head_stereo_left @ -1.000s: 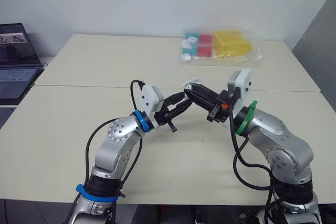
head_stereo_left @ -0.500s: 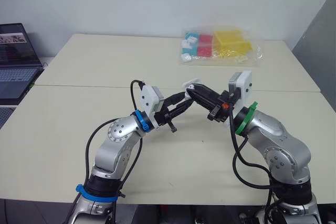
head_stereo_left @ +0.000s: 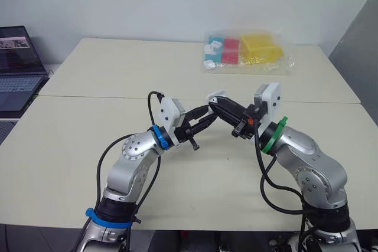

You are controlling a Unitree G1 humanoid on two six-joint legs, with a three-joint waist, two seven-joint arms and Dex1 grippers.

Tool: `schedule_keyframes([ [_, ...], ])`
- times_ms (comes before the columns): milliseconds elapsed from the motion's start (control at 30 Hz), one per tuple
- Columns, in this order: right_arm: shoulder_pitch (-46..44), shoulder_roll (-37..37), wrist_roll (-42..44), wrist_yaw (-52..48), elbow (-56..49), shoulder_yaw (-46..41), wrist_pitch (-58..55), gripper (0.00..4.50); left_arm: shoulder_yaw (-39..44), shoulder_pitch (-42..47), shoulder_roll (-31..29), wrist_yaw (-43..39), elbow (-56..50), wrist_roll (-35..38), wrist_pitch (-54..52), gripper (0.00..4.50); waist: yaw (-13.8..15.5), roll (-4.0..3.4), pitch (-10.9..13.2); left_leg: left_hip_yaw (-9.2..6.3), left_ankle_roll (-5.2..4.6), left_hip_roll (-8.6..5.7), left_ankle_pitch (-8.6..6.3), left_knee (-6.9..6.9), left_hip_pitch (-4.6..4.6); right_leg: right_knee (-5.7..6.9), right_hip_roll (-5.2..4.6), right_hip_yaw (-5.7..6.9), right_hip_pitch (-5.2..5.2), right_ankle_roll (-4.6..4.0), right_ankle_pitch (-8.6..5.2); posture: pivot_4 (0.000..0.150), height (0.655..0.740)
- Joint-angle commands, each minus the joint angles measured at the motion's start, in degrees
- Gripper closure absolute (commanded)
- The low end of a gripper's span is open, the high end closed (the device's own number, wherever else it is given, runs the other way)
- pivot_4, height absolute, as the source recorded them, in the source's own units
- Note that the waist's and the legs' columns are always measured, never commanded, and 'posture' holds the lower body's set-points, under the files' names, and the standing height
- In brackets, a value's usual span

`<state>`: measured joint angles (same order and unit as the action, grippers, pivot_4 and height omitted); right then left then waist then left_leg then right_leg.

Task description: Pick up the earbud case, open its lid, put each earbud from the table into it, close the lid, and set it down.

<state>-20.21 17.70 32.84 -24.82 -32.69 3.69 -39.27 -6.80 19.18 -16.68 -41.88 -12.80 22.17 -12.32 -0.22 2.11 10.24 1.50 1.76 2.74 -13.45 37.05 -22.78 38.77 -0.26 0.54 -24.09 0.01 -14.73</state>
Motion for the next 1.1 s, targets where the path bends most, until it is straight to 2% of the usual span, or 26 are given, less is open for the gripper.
schedule_keyframes([
  [33,-0.67,0.89,-0.18,0.89,-1.40,-0.61,-0.48,2.26,0.41,0.87,0.29,-0.33,-2.52,0.70,1.36,3.72,-0.01,0.00,0.00,0.00,0.00,0.00,0.00,0.00,-0.01,0.00,0.00,0.00,-0.01,0.00,0.00,0.150,0.7400],
  [200,-1.50,1.54,0.58,1.07,-2.91,-1.69,-1.24,0.54,0.42,0.56,0.11,-0.25,-2.72,0.73,1.26,3.72,0.00,0.00,0.00,-0.01,0.00,0.00,0.00,-0.01,-0.02,-0.01,0.00,0.00,-0.02,0.00,0.00,0.150,0.7400],
  [467,-2.34,4.80,7.26,0.96,-8.09,-6.00,-5.32,0.52,0.77,0.30,-0.09,-0.38,-2.27,0.56,1.32,3.72,0.02,0.00,0.00,-0.01,0.00,0.00,0.00,-0.05,-0.05,-0.09,-0.01,0.01,-0.03,0.00,0.00,0.150,0.7400],
  [600,-4.22,8.05,16.23,1.95,-10.77,-10.28,-10.28,0.52,0.71,0.40,0.12,-0.33,-2.05,0.54,1.36,3.72,0.02,-0.01,0.01,0.00,0.00,0.00,0.00,-0.05,-0.06,-0.11,0.00,0.01,-0.02,0.00,0.00,0.150,0.7400],
  [733,-7.23,11.88,21.83,3.67,-9.14,-14.38,-13.38,0.52,0.48,0.36,0.18,-0.65,-2.00,0.60,1.44,3.72,0.02,-0.01,0.01,0.00,0.00,0.00,0.00,-0.04,-0.06,-0.11,-0.01,0.01,-0.01,0.00,0.00,0.150,0.7400],
  [800,-10.01,15.97,20.10,1.95,-5.02,-15.24,-13.47,0.52,0.09,0.61,0.12,-1.46,-1.86,0.77,1.50,3.72,-0.01,-0.02,0.02,-0.01,-0.01,0.00,0.00,-0.05,-0.06,-0.13,-0.01,0.03,0.00,0.00,0.00,0.150,0.7400],
  [867,-14.65,23.16,13.58,-3.22,2.99,-12.27,-12.27,1.14,-0.66,1.08,-0.19,-3.32,-1.81,1.30,1.34,3.72,-0.03,-0.07,0.05,0.05,-0.01,-0.03,0.00,-0.03,-0.06,-0.12,-0.01,-0.02,-0.02,0.01,0.00,0.150,0.7400],
  [933,-16.81,27.29,8.97,-7.32,7.88,-8.26,-10.01,1.81,-1.02,1.48,-0.25,-4.38,-1.62,1.39,1.39,3.72,0.01,-0.06,0.04,0.06,-0.01,-0.05,0.00,-0.01,-0.05,-0.17,-0.03,-0.02,0.00,0.02,0.01,0.150,0.7400],
  [1000,-19.74,29.05,4.03,-11.81,13.56,-3.58,-6.36,2.62,-1.53,1.78,-0.36,-5.65,-1.82,1.48,1.45,3.72,-0.06,-0.06,0.04,0.03,-0.02,-0.04,-0.01,-0.07,-0.06,-0.24,-0.01,-0.01,0.00,0.00,0.00,0.150,0.7400],
  [1100,-24.07,29.60,-1.26,-17.47,21.01,1.00,-2.27,3.58,-1.74,2.03,-0.08,-5.99,-2.07,1.59,1.32,3.72,-0.32,-0.09,0.06,0.04,-0.04,0.01,-0.02,-0.12,-0.10,-0.25,0.09,-0.07,-0.07,-0.03,-0.02,0.150,0.7400],
])
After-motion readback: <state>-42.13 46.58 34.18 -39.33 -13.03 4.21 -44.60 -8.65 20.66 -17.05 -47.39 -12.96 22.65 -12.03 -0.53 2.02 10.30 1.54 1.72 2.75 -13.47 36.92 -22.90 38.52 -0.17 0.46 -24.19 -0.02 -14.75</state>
